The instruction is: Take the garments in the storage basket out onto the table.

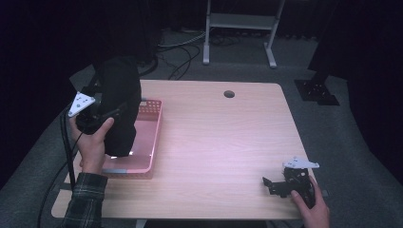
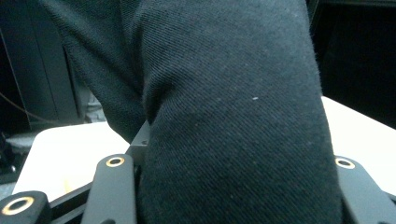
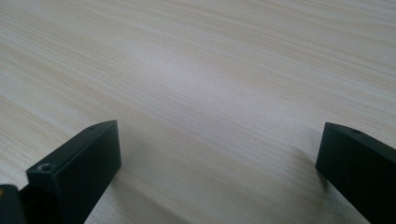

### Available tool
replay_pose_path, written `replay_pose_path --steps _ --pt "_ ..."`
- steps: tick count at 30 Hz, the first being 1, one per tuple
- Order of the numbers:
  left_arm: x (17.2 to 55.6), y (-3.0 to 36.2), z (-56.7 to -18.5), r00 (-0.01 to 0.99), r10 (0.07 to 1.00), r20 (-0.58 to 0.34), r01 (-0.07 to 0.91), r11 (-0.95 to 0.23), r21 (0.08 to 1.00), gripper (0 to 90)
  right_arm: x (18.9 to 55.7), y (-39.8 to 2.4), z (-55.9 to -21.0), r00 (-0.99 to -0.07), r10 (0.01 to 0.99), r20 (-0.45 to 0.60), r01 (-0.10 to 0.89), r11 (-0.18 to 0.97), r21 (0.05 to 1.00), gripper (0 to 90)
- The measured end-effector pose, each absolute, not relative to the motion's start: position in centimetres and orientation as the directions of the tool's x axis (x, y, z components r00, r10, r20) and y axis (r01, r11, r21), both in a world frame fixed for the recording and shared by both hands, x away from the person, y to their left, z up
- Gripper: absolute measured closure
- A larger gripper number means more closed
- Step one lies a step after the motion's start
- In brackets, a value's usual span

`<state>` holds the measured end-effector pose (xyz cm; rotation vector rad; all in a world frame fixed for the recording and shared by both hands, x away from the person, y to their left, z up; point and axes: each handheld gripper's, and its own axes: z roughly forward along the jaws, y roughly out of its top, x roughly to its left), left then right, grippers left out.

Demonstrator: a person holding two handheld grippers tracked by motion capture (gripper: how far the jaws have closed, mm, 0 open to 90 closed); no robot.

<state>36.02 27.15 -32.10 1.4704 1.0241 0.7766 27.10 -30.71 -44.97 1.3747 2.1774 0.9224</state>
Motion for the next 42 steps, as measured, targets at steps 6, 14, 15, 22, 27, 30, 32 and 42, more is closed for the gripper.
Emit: replay_pose_path --steps 6,14,15,22,27,30,32,42 --pt "35.5 27.1 -31.8 0.397 0.915 -0.065 0.106 0.024 0.994 43.9 27.1 -30.7 -45.0 -0.434 0.901 0.011 0.634 0.297 0.714 0.0" --pt "35.0 27.1 -31.0 0.389 0.918 -0.076 0.096 0.041 0.994 43.9 27.1 -30.7 -45.0 -0.434 0.901 0.01 0.634 0.297 0.714 0.0" --pt "34.9 27.0 -30.8 0.386 0.919 -0.073 0.093 0.04 0.995 43.9 27.1 -30.7 -45.0 -0.434 0.901 0.01 0.634 0.297 0.714 0.0" --pt "34.2 26.3 -29.8 0.381 0.922 -0.071 0.074 0.046 0.996 43.9 27.1 -30.7 -45.0 -0.434 0.901 0.01 0.633 0.297 0.714 0.0" --pt "33.7 25.7 -29.3 0.383 0.921 -0.073 0.063 0.053 0.997 43.9 27.1 -30.7 -45.0 -0.434 0.901 0.011 0.634 0.297 0.714 0.0" --pt "33.5 25.2 -28.8 0.388 0.919 -0.076 0.058 0.058 0.997 43.9 27.1 -30.7 -45.0 -0.434 0.901 0.01 0.634 0.297 0.714 0.0" --pt "33.3 24.8 -28.4 0.398 0.914 -0.077 0.047 0.063 0.997 43.9 27.1 -30.7 -45.0 -0.434 0.901 0.01 0.634 0.297 0.714 0.0" --pt "32.7 22.2 -27.3 0.45 0.89 -0.073 0.026 0.069 0.997 43.8 27.1 -30.7 -45.0 -0.434 0.901 0.01 0.634 0.297 0.714 0.0"
